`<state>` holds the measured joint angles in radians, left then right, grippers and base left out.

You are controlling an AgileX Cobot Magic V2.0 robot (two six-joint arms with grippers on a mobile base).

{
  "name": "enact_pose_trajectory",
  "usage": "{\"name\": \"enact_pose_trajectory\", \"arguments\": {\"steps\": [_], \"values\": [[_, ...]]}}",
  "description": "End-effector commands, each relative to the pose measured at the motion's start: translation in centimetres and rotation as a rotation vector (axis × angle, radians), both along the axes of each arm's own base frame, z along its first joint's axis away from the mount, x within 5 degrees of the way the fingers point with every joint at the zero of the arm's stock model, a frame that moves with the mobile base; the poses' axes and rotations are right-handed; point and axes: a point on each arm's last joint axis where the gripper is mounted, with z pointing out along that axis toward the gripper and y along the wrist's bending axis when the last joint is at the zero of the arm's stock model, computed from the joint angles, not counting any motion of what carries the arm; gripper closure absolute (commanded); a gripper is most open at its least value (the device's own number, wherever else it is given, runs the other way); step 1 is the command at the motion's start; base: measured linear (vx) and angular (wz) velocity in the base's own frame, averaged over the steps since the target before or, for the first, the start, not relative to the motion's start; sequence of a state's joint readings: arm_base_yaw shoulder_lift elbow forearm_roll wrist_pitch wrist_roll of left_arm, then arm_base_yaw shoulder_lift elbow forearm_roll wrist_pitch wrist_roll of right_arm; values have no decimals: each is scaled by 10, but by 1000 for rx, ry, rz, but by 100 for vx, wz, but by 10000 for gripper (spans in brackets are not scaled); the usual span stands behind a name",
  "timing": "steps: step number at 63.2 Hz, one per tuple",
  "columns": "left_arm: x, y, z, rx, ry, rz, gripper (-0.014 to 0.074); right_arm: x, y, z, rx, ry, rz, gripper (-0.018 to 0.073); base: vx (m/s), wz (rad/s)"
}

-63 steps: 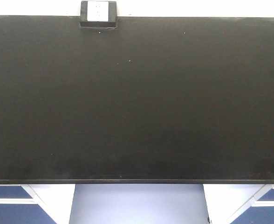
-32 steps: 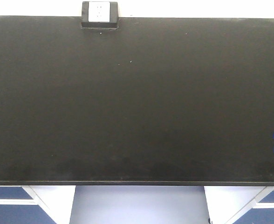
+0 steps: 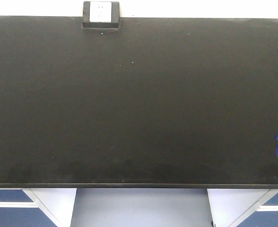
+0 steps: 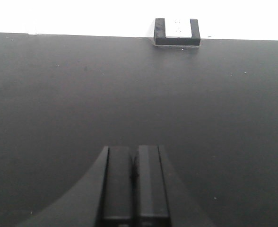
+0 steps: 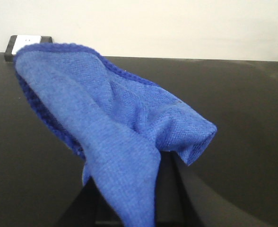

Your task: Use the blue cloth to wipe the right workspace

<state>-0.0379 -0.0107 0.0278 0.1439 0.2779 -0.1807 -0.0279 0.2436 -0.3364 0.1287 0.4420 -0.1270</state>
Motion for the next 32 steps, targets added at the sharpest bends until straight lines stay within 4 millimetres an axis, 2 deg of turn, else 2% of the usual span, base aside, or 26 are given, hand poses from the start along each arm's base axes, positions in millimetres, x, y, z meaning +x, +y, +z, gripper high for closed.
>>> {"name": "enact_pose_trajectory", "arguments": {"steps": [1, 9, 19, 26, 32], "values": [[1, -1, -2, -9, -63, -14, 602, 12, -1, 17, 5, -22, -6, 565, 0, 0], [1, -1, -2, -9, -63, -14, 602, 50, -2, 21, 1, 135, -6, 564, 0, 0], [1, -1, -2, -9, -63, -14, 602, 116, -4, 20, -7, 343, 2, 564, 0, 0], [1, -1, -2, -9, -63, -14, 602, 167, -5, 0, -24, 489, 16, 564, 0, 0], [1, -1, -2, -9, -63, -14, 602, 198, -6, -24, -49, 592, 37, 564, 0, 0]]}}
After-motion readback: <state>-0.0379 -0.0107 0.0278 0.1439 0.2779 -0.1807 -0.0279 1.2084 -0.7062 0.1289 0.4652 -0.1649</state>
